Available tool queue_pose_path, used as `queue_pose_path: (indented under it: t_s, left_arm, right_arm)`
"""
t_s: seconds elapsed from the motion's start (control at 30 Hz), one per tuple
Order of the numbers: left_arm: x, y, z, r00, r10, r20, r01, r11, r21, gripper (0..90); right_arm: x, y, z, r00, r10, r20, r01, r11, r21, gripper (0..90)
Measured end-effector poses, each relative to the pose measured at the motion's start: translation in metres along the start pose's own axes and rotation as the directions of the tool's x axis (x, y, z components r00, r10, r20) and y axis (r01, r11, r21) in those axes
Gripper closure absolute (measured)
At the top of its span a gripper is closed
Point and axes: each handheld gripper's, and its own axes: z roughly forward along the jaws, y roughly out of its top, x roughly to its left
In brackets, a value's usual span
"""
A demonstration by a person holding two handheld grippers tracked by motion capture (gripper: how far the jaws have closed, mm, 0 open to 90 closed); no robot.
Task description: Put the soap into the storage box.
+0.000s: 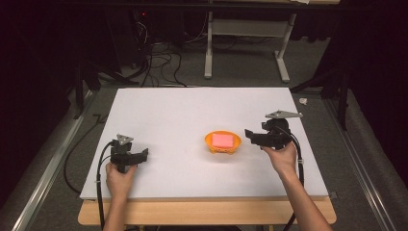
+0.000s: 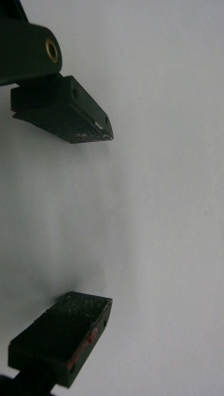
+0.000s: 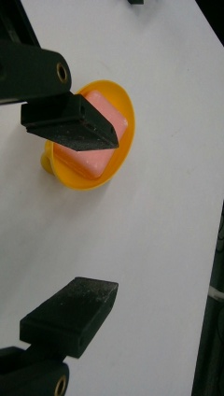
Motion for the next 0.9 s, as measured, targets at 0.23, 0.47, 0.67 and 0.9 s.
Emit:
queue_pose_path:
  t_s: [0.23,0.47,0.67,0.9]
  left_arm:
    - [0.000,0.000,0.000,1.0000,0.000,0.000,0.000,1.0000,0.000,17.0]
    - [0.000,0.000,0.000,1.0000,0.000,0.000,0.000,1.0000,0.000,17.0]
    - [0.000,0.000,0.000,1.0000,0.000,0.001,0.000,1.0000,0.000,17.0]
    - [0.000,0.000,0.000,1.0000,0.000,0.001,0.000,1.0000,0.000,17.0]
  right_arm:
    - [-0.003,-0.002,-0.004,1.0000,-0.001,0.000,0.001,1.000,-0.007,27.1]
    - [-0.007,-0.006,-0.011,1.0000,-0.001,0.008,0.001,1.000,-0.016,27.5]
    - [-0.012,-0.010,-0.015,0.9998,0.010,0.017,-0.010,1.000,-0.023,27.6]
    - [-0.017,-0.014,-0.020,0.9996,0.018,0.022,-0.018,0.999,-0.034,27.8]
